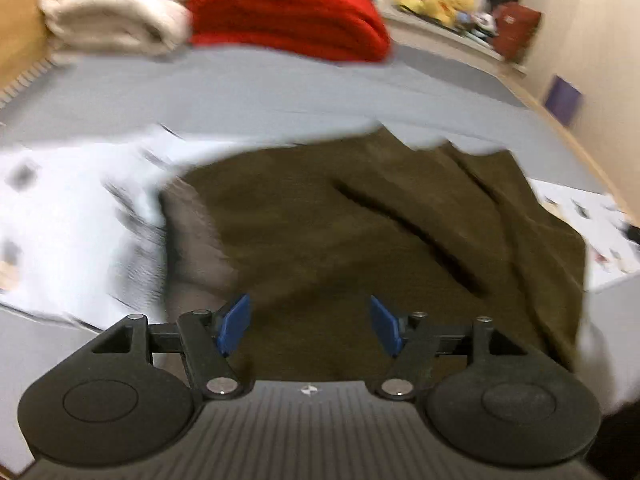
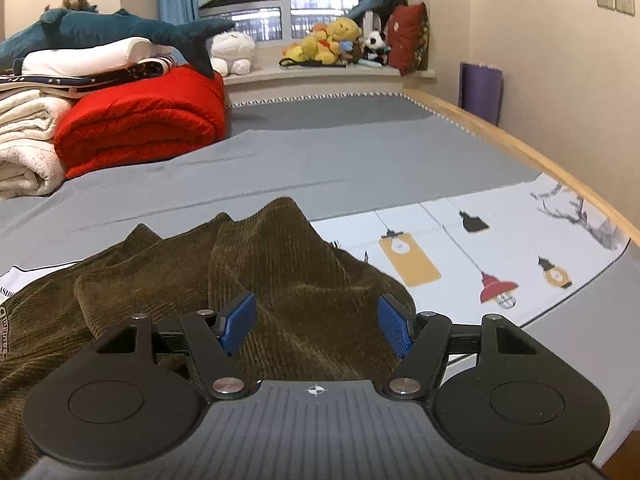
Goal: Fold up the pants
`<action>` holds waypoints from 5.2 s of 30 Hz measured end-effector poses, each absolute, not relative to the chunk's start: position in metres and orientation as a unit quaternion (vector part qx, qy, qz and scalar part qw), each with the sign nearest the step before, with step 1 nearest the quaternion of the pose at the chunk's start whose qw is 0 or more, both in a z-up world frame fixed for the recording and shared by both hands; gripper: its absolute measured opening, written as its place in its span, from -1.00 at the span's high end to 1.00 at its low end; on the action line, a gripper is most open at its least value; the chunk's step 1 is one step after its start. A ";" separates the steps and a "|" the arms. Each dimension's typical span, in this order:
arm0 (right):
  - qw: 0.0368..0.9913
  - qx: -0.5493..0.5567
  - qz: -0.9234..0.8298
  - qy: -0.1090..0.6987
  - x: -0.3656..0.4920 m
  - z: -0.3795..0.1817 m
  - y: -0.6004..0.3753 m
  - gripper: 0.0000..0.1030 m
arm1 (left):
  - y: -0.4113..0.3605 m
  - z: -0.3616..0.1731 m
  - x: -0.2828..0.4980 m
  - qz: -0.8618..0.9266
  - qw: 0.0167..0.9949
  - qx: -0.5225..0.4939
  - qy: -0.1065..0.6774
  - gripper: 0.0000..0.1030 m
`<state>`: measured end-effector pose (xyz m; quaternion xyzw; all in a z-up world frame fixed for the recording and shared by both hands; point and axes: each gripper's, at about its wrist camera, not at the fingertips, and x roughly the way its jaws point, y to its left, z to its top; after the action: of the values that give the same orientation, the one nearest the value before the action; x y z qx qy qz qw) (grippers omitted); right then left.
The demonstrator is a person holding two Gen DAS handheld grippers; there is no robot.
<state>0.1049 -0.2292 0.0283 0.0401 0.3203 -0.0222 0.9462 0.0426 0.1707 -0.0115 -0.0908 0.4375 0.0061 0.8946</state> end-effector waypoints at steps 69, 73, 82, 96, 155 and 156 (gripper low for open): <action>0.897 -0.107 0.106 0.415 0.145 -0.015 -0.272 0.04 | 0.088 -0.059 0.091 0.006 0.860 0.005 0.510 -0.56; 0.875 -0.182 0.122 0.432 0.168 -0.040 -0.215 0.00 | 0.091 -0.060 0.091 0.010 0.858 0.000 0.513 -0.58; 0.828 -0.292 0.083 0.470 0.204 -0.088 -0.157 0.38 | 0.112 -0.063 0.094 0.031 0.855 -0.006 0.517 -0.62; 0.868 0.148 -0.253 0.400 0.135 -0.008 -0.463 0.87 | 0.098 -0.053 0.091 0.008 0.863 -0.017 0.505 -0.62; 0.915 0.118 -0.028 0.385 0.121 0.022 -0.311 0.01 | 0.249 -0.099 0.076 0.075 0.811 -0.049 0.579 -0.37; 0.915 0.118 -0.029 0.385 0.117 0.016 -0.313 0.01 | 0.247 -0.098 0.075 0.076 0.814 -0.034 0.575 -0.16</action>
<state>0.1172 -0.3127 0.0161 0.1182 0.3853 -0.0288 0.9148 0.0749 0.2467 -0.0976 -0.0336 0.5747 0.0760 0.8141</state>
